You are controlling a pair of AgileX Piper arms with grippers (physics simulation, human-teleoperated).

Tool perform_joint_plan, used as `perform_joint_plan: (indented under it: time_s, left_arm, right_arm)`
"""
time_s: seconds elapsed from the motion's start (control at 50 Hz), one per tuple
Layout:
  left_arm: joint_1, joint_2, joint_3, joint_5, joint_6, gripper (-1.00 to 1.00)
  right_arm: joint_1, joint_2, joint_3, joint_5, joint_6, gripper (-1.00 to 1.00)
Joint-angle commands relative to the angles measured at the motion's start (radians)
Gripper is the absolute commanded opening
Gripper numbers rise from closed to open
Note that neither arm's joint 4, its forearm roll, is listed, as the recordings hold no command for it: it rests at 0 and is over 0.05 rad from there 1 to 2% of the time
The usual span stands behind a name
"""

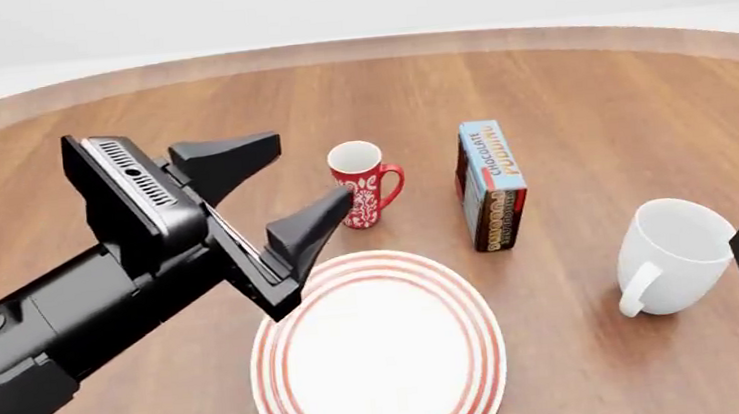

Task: Pick up the white mug and put it on the plate, and put the chocolate pudding to the right of the plate.

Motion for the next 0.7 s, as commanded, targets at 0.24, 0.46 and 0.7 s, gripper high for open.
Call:
perform_joint_plan:
  time_s: [0.24,0.46,0.7]
  left_arm:
    - [-0.089,0.136,-0.093,-0.008,-0.014,1.00]
    - [-0.130,0.185,-0.135,-0.006,-0.033,1.00]
    - [-0.155,0.239,-0.178,-0.014,-0.054,1.00]
  right_arm:
    - [0.000,0.000,0.000,0.000,0.000,1.00]
    - [0.001,0.000,0.000,-0.001,0.001,1.00]
    - [0.001,0.000,0.000,-0.002,0.002,1.00]
